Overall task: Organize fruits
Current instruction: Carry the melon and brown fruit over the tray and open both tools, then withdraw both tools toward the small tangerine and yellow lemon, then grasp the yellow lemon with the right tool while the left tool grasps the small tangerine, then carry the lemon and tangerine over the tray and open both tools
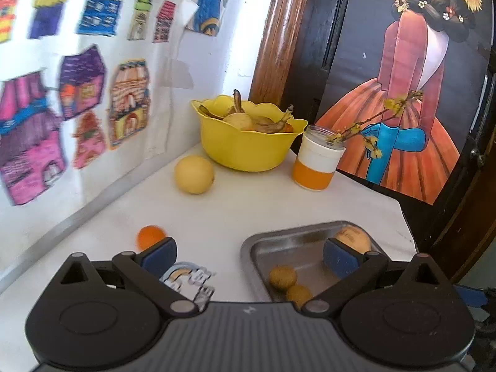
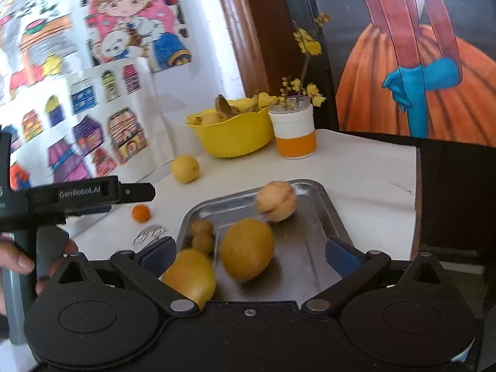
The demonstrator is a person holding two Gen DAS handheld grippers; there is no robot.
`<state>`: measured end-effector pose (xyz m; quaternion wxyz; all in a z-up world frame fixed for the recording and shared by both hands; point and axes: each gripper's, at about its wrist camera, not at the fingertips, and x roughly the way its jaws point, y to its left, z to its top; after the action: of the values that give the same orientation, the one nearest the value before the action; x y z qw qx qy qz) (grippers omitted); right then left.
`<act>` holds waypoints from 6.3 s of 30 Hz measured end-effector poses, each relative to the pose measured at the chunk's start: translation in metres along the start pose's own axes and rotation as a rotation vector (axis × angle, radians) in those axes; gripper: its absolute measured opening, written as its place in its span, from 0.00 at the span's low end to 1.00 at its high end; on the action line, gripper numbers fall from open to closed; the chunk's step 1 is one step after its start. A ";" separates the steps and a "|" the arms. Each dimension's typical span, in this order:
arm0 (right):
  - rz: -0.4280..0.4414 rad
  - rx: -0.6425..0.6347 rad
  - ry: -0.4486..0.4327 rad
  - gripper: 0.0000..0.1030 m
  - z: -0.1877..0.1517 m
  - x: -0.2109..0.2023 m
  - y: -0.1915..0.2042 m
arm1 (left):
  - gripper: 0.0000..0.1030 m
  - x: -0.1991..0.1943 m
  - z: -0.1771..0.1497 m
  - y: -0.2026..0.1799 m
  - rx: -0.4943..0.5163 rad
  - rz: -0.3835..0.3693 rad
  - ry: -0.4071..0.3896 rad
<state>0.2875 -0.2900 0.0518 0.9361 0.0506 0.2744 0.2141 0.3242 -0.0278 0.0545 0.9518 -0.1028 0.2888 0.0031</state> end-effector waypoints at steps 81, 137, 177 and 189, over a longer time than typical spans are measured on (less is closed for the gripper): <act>0.118 -0.120 0.301 0.76 0.140 0.356 0.135 | 0.53 0.079 -0.018 0.114 -0.106 -0.102 0.040; 0.133 -0.014 -0.003 0.58 0.035 0.037 -0.021 | 0.34 0.007 -0.018 -0.002 -0.079 -0.300 0.044; 0.092 -0.034 0.045 0.58 -0.026 0.065 -0.053 | 0.34 0.082 -0.028 -0.056 0.038 -0.163 0.140; 0.073 -0.016 0.036 0.59 -0.023 0.073 -0.053 | 0.35 0.083 -0.031 -0.054 0.047 -0.151 0.154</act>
<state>0.3502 -0.3072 -0.0145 0.9230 0.0491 0.2872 0.2513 0.3802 -0.0914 -0.0056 0.9264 -0.1021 0.3528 -0.0832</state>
